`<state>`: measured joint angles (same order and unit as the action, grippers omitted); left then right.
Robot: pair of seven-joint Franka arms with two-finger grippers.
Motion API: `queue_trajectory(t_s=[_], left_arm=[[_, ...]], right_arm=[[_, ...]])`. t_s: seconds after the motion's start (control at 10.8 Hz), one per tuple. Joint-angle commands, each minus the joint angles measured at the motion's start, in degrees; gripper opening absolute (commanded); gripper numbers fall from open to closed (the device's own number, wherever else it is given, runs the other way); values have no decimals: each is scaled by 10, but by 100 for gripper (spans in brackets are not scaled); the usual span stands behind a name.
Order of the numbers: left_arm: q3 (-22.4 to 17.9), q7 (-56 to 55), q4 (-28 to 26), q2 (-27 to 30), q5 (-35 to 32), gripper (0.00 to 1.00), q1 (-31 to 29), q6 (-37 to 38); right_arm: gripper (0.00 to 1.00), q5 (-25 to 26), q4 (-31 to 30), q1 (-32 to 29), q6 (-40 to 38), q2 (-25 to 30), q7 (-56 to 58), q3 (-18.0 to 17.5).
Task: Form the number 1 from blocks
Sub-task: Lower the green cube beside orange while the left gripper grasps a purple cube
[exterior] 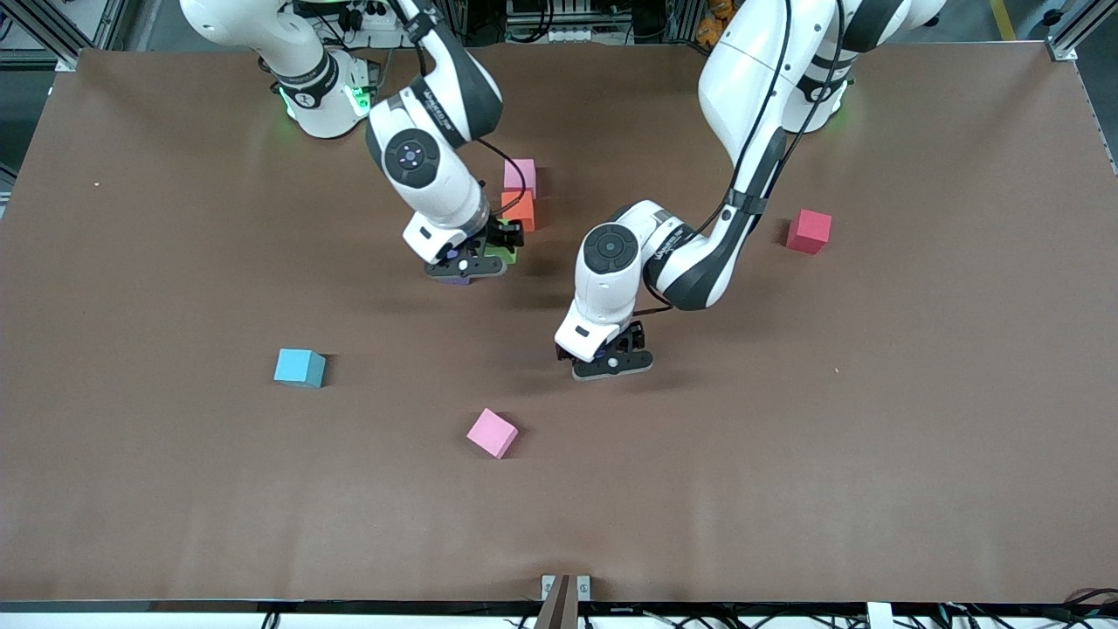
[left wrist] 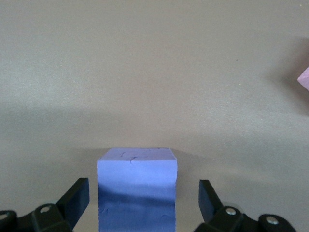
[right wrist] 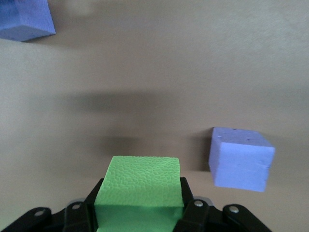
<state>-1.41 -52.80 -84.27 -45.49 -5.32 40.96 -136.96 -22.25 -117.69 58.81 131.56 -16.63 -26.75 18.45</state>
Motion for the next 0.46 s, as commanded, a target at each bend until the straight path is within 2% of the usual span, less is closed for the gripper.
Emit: queue_trajectory(t_s=[0.0, 0.09, 0.19, 0.28, 0.37], left_arm=[[2, 3, 13, -5, 8, 100, -10, 0], [3, 2, 13, -5, 7, 90, -13, 0], [4, 0, 11, -4, 8, 39, -12, 2], [5, -3, 11, -5, 8, 6, -12, 4], [6, -5, 11, -6, 8, 0, -12, 4]], right_arm=[[59, 5, -3, 9, 53, -32, -21, -7], [59, 4, -3, 13, 63, -44, -24, -8], [59, 3, -3, 14, 81, -54, -25, -9], [59, 3, -3, 22, 94, -66, -32, -10], [59, 3, -3, 30, 105, -74, -45, -10]])
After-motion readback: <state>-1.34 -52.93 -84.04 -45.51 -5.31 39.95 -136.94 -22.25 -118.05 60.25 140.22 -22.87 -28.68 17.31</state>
